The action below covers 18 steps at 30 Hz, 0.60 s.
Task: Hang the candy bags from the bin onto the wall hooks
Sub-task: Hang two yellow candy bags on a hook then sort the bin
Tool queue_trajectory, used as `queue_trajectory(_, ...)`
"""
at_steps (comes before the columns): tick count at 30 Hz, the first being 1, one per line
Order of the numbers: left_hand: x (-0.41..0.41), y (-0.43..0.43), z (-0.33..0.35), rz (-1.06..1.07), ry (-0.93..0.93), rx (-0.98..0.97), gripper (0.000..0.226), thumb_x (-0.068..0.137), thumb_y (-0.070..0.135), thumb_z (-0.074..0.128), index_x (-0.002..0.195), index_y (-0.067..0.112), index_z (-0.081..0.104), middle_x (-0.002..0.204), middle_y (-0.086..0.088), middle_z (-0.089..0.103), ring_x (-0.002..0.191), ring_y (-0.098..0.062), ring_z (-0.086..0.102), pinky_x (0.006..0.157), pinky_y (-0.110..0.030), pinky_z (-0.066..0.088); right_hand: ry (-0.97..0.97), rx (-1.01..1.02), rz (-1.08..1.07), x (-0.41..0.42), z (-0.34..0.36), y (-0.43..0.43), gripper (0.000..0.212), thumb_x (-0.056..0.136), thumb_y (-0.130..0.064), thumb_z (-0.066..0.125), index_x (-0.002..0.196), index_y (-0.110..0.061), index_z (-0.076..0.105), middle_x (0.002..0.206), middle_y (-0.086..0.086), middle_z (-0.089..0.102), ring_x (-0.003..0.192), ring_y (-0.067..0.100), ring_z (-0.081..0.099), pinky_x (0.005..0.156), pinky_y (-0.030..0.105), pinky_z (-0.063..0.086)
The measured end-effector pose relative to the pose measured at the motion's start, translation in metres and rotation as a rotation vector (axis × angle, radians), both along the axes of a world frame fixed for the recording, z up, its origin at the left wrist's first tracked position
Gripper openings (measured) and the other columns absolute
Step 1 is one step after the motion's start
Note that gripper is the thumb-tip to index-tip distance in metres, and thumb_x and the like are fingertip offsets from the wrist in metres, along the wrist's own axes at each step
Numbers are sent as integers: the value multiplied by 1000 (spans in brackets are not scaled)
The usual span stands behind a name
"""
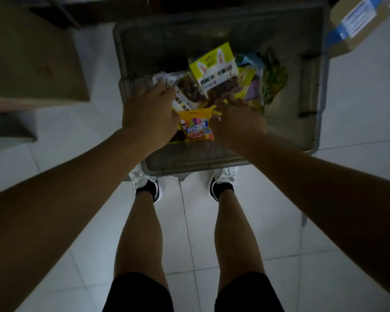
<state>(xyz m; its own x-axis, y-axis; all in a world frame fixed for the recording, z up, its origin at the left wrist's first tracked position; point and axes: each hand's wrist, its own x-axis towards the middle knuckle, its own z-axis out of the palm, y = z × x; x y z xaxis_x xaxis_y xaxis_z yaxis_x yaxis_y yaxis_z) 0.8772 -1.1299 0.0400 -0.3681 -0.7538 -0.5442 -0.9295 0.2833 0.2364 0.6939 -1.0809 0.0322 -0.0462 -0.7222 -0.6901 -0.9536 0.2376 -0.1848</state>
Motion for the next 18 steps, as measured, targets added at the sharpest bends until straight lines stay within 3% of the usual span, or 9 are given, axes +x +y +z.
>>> queue_trajectory(10,-5,15,-115,7,-48,148,48,97,30,50,141,15,46,144,-11,47,126,-40,45,99,-49,42,-42,93,-72,4,-105,15,51,98,-39,41,147,-23,36,155,2,33,140,29,34,104,48,37)
queue_trajectory(14,-17,9,-139,74,-19,218,45,97,31,50,140,17,47,142,-10,48,127,-37,45,100,-49,42,-74,27,-132,1,-128,7,50,98,-38,42,146,-26,37,154,-1,35,139,27,37,101,47,42)
queue_trajectory(18,-31,-1,-166,113,43,237,42,97,30,50,137,19,49,135,-8,54,119,-35,52,93,-49,48,-72,-30,-225,-7,-149,-4,48,97,-32,42,145,-26,40,146,0,44,125,30,48,89,42,44)
